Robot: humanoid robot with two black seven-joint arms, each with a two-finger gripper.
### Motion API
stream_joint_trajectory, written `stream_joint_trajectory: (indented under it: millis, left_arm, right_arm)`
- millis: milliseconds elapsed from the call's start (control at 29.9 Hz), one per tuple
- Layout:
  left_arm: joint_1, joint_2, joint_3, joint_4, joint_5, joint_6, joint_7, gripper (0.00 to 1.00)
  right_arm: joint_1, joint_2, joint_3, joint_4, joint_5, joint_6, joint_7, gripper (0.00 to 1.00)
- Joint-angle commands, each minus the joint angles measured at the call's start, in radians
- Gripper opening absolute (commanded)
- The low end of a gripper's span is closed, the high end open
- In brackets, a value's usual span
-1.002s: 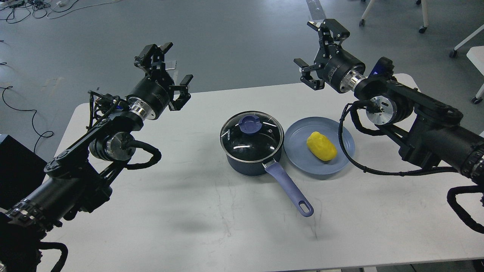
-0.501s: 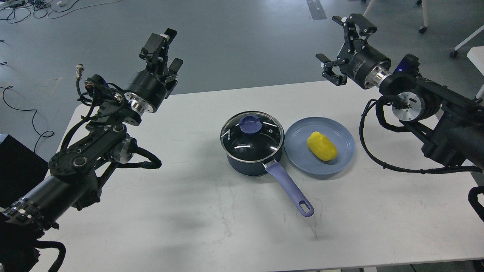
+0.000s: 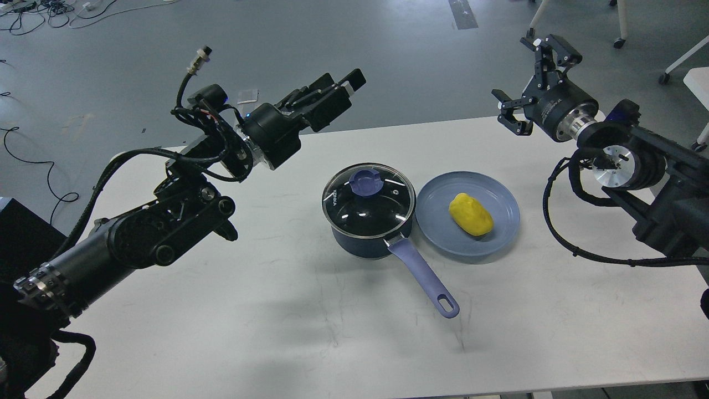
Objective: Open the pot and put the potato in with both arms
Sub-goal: 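Move the left gripper toward the glass lid knob on the saucepan, then grasp the purple knob of the glass lid with the left gripper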
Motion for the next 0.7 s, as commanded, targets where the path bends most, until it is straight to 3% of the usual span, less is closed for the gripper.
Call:
stream_joint_trajectory:
  millis: [0,67,668]
  left_arm:
    - [-0.022,-0.044,0.059,0.032,0.158,0.016,0.0,0.98]
    - [-0.028,-0.081,0.1,0.052,0.279,0.033,0.0,0.98]
    - [-0.048,-0.138,0.226,0.242,0.447,0.122,0.004,0.98]
  right_arm:
    - [-0.002,-0.001,0.025,-0.02,0.046,-0.064,-0.017,1.0]
    - [-0.002,-0.001,0.025,-0.021,0.105,-0.089,-0.061,1.0]
    - [-0.013,-0.004,0.026,-0.013,0.108,-0.091,-0.069,1.0]
